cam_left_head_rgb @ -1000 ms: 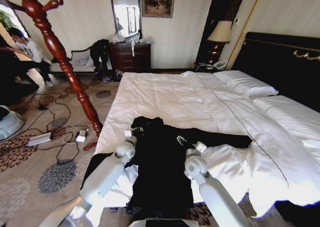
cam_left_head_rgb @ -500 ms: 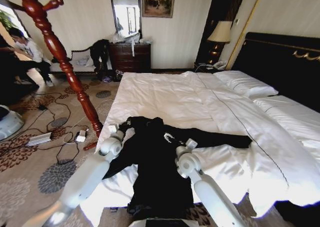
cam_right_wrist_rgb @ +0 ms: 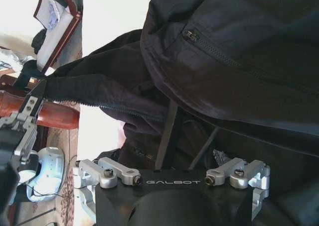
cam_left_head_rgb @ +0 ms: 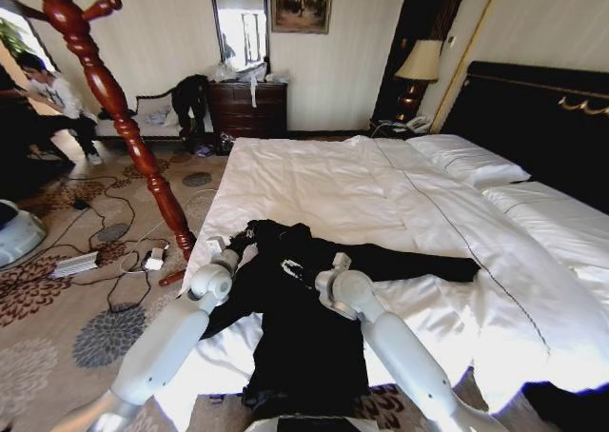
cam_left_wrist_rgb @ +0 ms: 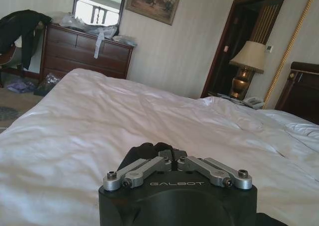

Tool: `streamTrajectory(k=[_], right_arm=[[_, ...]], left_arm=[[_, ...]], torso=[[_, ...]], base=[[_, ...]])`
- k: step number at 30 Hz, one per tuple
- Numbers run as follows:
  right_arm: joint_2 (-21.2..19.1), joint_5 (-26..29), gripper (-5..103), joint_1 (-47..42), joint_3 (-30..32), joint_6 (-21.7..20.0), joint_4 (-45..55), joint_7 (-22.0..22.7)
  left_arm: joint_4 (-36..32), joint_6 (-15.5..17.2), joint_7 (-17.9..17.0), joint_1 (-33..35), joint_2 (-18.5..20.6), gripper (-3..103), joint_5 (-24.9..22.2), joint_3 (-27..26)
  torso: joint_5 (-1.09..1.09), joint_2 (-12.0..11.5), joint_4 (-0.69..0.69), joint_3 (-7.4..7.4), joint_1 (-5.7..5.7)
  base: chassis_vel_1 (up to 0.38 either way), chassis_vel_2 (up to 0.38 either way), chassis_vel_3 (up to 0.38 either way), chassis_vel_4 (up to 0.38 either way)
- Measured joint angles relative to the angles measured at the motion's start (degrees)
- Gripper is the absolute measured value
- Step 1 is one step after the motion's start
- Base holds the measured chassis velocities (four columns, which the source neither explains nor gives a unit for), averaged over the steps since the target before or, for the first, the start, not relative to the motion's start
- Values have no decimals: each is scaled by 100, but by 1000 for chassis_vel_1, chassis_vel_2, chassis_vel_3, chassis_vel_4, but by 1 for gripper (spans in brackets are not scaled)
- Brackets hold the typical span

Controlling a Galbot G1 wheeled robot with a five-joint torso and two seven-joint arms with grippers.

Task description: Pick up the clothes from the bed and hang them on the clothes hanger.

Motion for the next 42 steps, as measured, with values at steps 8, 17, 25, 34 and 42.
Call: streamTrajectory(k=[8, 17, 25, 34, 42], right_arm=[[340, -30, 100, 498, -244, -67, -683, 82], [594, -469, 100, 778, -487, -127, -1334, 72], [672, -659, 100, 931, -503, -125, -1531, 23], [529, -809, 100, 834, -637, -116, -1202, -36], [854, -1082, 100, 1125, -746, -103, -2055, -170]], left_arm=[[-5, 10, 18, 141, 166, 0, 107, 35], [-108, 14, 95, 176, 363, 0, -6, -66], [-162, 14, 193, 123, 563, 0, -61, -108], [11, 3, 225, 175, 565, 0, -36, -55], [-273, 153, 231, 130, 1081, 0, -316, -37]], torso=[[0, 0, 1, 0, 0], [-1, 0, 1, 0, 0], [0, 0, 1, 0, 0], [0, 0, -1, -1, 0], [0, 0, 1, 0, 0]], base=[[0, 0, 0, 0], [0, 0, 0, 0], [0, 0, 0, 0], [0, 0, 0, 0], [0, 0, 0, 0]])
